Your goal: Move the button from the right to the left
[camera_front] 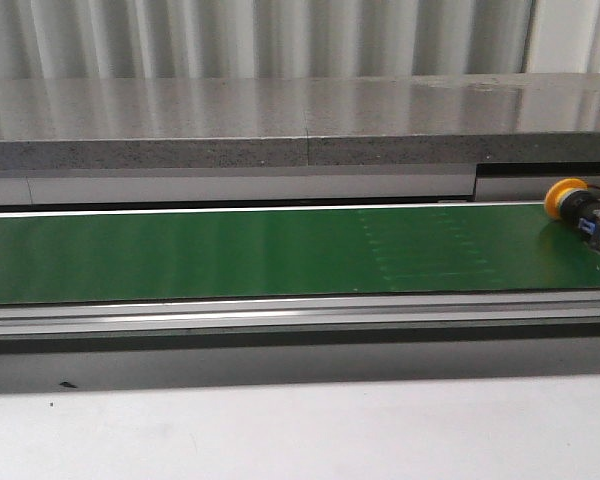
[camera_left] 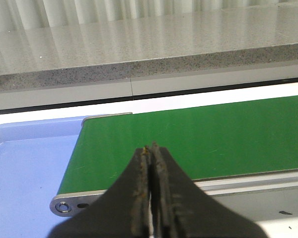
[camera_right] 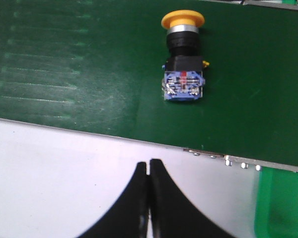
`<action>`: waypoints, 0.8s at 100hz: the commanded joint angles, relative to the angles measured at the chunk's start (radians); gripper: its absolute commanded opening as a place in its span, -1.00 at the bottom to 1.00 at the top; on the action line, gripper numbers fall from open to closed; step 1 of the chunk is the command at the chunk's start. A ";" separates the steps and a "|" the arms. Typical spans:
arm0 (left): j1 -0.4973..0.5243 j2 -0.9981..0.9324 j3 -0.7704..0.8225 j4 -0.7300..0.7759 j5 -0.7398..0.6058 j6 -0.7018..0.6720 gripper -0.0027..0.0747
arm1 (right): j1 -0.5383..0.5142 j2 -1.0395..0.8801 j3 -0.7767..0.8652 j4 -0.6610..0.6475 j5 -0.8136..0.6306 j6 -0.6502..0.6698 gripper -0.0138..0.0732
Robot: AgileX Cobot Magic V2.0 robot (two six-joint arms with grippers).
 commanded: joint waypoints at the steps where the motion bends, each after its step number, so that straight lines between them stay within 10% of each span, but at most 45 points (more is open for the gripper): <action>1: 0.000 -0.033 0.038 -0.010 -0.077 -0.011 -0.98 | 0.005 -0.102 0.032 0.003 -0.098 -0.013 -0.84; 80: 0.000 -0.033 0.038 -0.010 -0.077 -0.011 -0.99 | 0.005 -0.830 0.525 -0.009 -0.455 -0.013 -0.84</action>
